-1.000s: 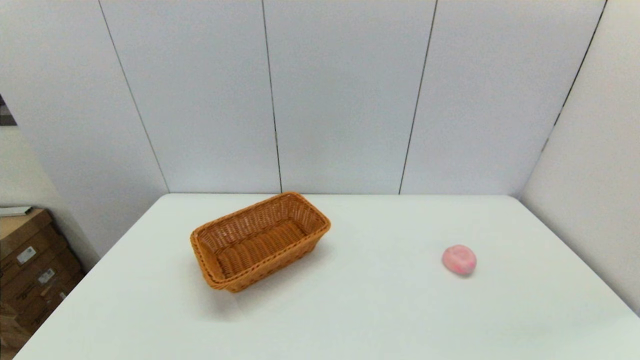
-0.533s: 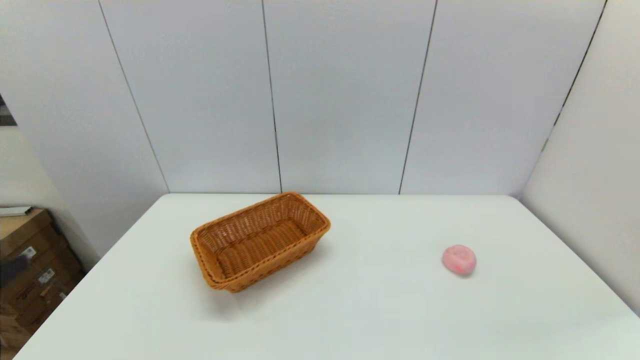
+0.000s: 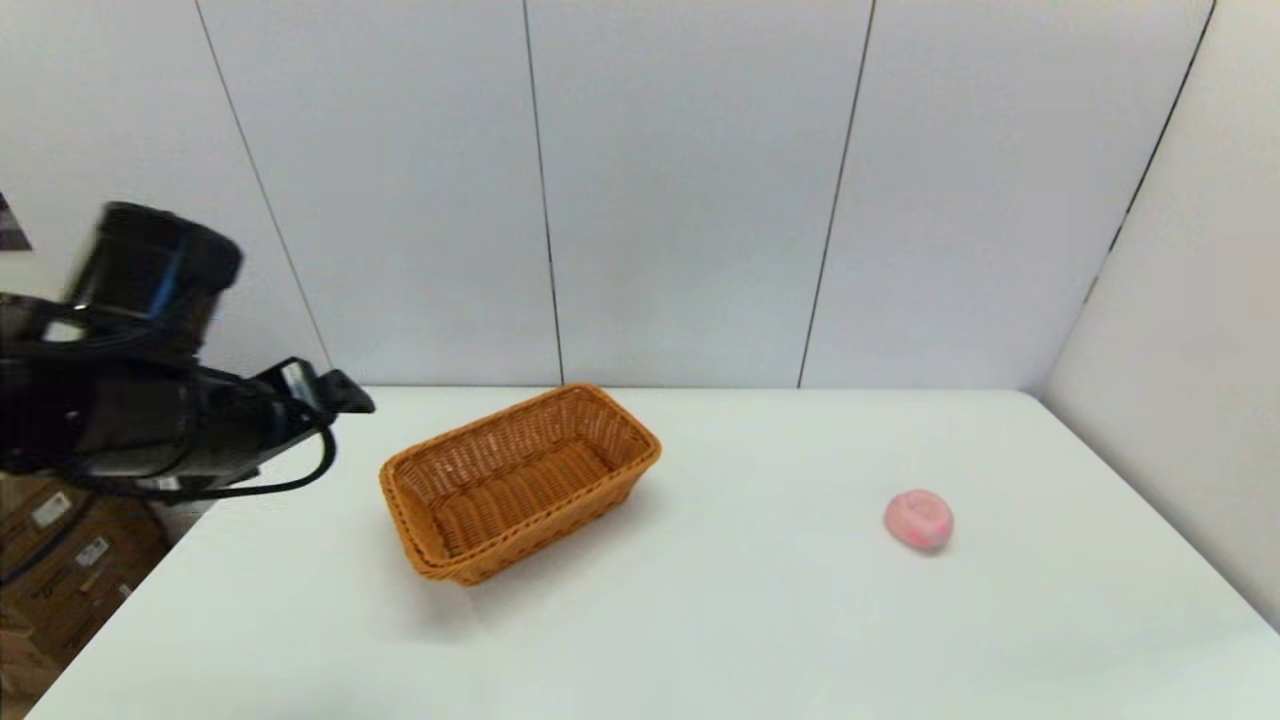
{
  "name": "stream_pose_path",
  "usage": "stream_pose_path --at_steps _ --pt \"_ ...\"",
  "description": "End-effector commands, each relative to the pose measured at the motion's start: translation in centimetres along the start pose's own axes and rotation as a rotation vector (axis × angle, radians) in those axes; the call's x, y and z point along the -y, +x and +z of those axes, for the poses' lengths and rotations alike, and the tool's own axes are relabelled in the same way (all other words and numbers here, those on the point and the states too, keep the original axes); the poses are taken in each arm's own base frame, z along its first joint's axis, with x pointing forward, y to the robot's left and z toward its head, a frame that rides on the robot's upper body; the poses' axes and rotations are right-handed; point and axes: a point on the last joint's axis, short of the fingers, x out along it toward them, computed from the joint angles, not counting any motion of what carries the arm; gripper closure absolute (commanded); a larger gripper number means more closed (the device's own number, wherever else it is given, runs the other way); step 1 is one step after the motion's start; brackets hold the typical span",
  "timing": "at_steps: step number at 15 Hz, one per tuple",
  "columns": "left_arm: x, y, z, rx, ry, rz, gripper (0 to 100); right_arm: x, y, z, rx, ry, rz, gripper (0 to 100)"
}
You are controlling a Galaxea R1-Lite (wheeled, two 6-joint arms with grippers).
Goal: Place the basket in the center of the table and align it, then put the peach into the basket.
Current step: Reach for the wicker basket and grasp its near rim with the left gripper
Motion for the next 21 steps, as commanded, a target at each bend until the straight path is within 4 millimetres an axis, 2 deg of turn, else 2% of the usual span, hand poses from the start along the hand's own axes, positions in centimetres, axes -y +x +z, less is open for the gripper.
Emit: stream_pose_path --at_steps 1,4,8,15,18,19,21 --pt "3.3 9.0 -1.7 -0.299 -0.138 0.17 0 0.0 0.0 0.0 -0.003 0.0 0.0 0" --pt "3.0 10.5 -2.3 -0.341 -0.133 0.219 0 0.0 0.0 0.0 -0.003 0.0 0.0 0" --pt "1.6 12.0 -2.1 -0.377 -0.155 0.28 0 0.0 0.0 0.0 -0.001 0.0 0.0 0" --pt "-0.3 17.6 -3.5 -0.526 -0.178 0.352 0 0.0 0.0 0.0 -0.001 0.0 0.0 0" --pt "-0.9 18.5 -3.6 -0.563 -0.174 0.349 0 0.0 0.0 0.0 -0.001 -0.002 0.0 0" --pt "-0.9 18.5 -3.6 -0.565 -0.172 0.347 100 0.0 0.0 0.0 -0.001 -0.002 0.0 0" --pt "-0.8 18.1 -3.2 -0.56 -0.177 0.329 100 0.0 0.0 0.0 -0.001 -0.002 0.0 0"
